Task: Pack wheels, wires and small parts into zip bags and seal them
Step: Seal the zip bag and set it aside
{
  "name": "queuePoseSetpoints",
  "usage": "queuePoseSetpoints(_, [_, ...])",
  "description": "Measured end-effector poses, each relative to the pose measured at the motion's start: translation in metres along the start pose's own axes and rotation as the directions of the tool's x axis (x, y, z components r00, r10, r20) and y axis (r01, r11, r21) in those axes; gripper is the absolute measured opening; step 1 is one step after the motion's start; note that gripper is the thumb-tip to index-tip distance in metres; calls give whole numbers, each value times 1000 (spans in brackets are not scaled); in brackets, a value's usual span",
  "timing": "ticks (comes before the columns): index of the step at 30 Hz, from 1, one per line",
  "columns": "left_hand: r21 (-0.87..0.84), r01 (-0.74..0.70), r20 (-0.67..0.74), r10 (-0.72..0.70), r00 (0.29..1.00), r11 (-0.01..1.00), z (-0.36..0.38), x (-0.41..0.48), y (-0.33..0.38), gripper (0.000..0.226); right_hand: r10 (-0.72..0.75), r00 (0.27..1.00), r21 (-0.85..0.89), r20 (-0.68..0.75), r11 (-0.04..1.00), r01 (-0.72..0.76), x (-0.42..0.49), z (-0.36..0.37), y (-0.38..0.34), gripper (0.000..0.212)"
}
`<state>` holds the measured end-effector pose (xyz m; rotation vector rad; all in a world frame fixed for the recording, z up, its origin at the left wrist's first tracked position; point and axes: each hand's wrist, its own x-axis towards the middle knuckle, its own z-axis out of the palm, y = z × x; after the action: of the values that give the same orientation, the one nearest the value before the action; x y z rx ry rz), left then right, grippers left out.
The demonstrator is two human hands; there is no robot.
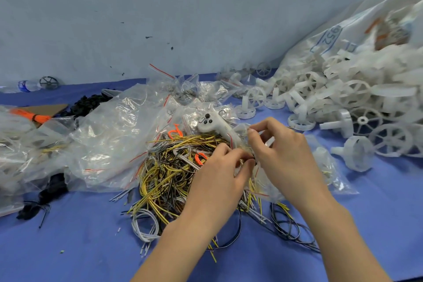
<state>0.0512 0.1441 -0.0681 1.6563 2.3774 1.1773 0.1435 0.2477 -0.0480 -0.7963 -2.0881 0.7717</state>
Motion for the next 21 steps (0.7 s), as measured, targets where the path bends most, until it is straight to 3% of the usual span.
queuePoseSetpoints(5, [-68, -50, 45, 54, 998, 996, 0, 1, 4, 15, -4, 1000, 12, -14, 1000, 4, 0, 0, 1, 13])
queuePoseSetpoints(12, [-25, -11, -104, 9, 994, 1000, -15, 5, -10, 31, -12, 1000, 30, -25, 999, 13, -1, -2, 5, 15])
queuePoseSetpoints(17, [172, -67, 128, 45, 991, 983, -16, 8, -19, 61, -30, 1000, 68, -7, 997, 31, -5, -6, 5, 15])
queuePoseSetpoints(21, [407, -160, 150, 107, 983, 899, -7, 13, -24, 59, -73, 997, 133, 35, 989, 67, -15, -14, 7, 22])
